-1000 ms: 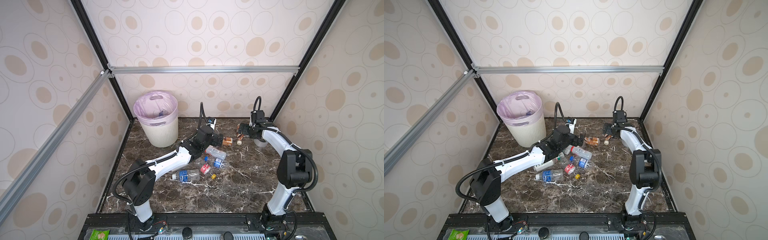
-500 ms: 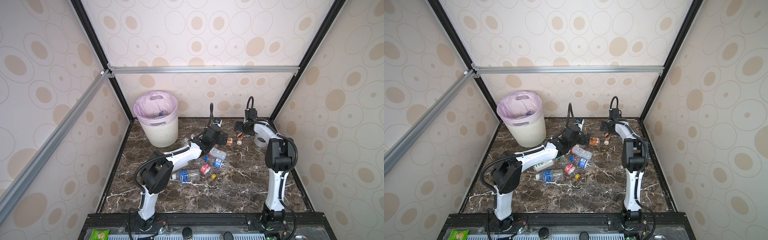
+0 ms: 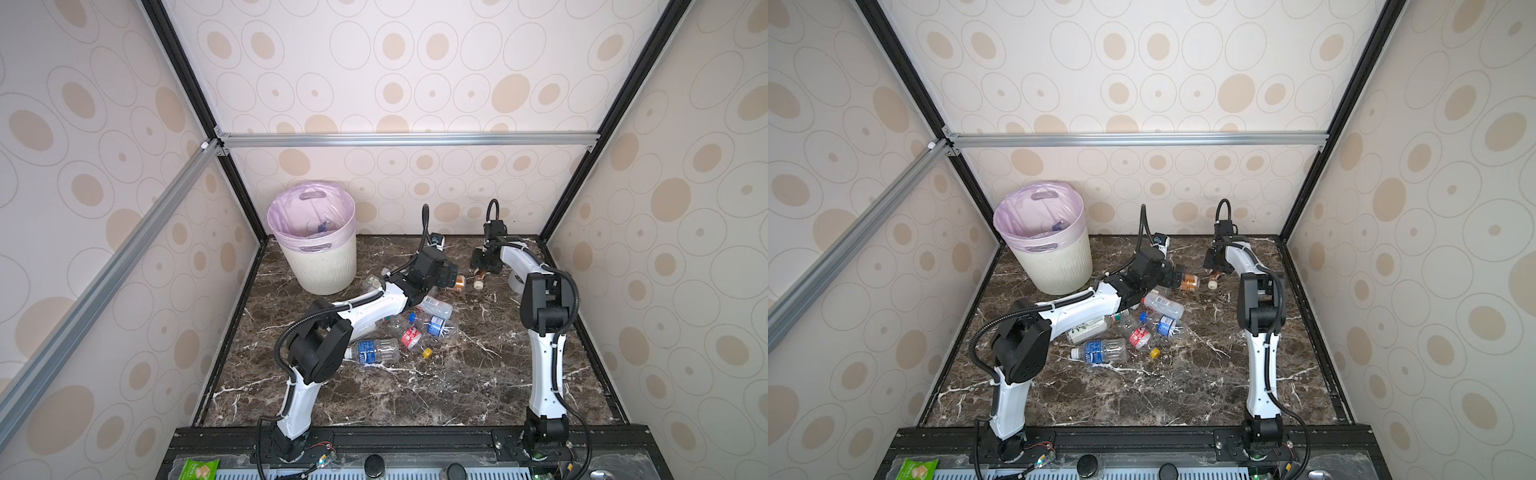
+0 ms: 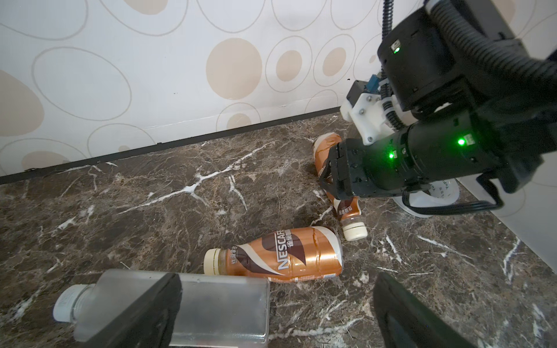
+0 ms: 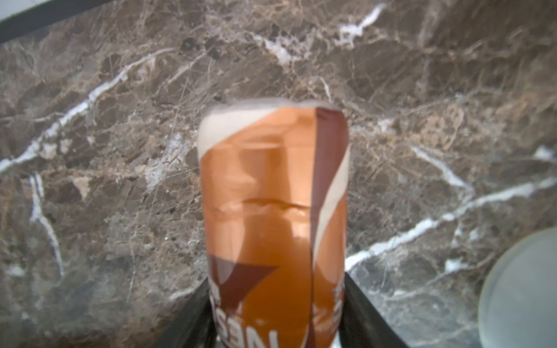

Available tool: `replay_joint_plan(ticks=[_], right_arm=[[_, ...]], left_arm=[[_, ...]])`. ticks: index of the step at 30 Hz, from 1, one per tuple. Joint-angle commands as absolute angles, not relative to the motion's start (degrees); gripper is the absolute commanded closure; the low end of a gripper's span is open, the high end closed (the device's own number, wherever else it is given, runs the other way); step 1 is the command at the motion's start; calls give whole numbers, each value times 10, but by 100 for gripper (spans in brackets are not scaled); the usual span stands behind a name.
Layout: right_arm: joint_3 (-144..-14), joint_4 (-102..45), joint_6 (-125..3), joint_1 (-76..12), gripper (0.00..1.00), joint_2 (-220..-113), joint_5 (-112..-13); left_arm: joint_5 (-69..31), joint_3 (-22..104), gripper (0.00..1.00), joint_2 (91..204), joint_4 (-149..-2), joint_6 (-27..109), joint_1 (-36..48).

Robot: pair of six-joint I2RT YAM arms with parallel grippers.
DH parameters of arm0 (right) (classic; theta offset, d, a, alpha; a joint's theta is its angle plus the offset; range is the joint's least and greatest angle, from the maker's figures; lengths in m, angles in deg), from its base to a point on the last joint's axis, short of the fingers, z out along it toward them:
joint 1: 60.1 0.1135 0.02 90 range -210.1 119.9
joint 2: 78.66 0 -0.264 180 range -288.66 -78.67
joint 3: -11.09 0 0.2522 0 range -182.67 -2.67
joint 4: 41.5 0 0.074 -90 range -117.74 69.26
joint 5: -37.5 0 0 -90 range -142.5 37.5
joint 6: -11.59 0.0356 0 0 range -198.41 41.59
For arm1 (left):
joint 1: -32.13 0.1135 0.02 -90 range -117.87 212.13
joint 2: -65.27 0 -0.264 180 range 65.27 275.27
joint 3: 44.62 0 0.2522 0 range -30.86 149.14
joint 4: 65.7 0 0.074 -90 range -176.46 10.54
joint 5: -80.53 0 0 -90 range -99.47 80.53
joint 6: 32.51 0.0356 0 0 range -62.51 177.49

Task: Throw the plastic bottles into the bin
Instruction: 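Lower the right gripper onto the upright-lying brown Nescafe bottle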

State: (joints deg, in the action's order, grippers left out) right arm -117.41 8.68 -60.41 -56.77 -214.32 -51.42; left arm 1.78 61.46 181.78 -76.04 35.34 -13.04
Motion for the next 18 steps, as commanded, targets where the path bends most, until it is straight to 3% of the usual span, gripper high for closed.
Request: replay_joint_plan(ticks=[1,18], right_arm=[[-1170,111,-605,-573,47,-2131,-511],[-965,52,-572,-571,50,-1856,-586]], left_arm=[[5,631,1,1812,-786,316,-124],[-117,517,1,1670,-745,243,-108]])
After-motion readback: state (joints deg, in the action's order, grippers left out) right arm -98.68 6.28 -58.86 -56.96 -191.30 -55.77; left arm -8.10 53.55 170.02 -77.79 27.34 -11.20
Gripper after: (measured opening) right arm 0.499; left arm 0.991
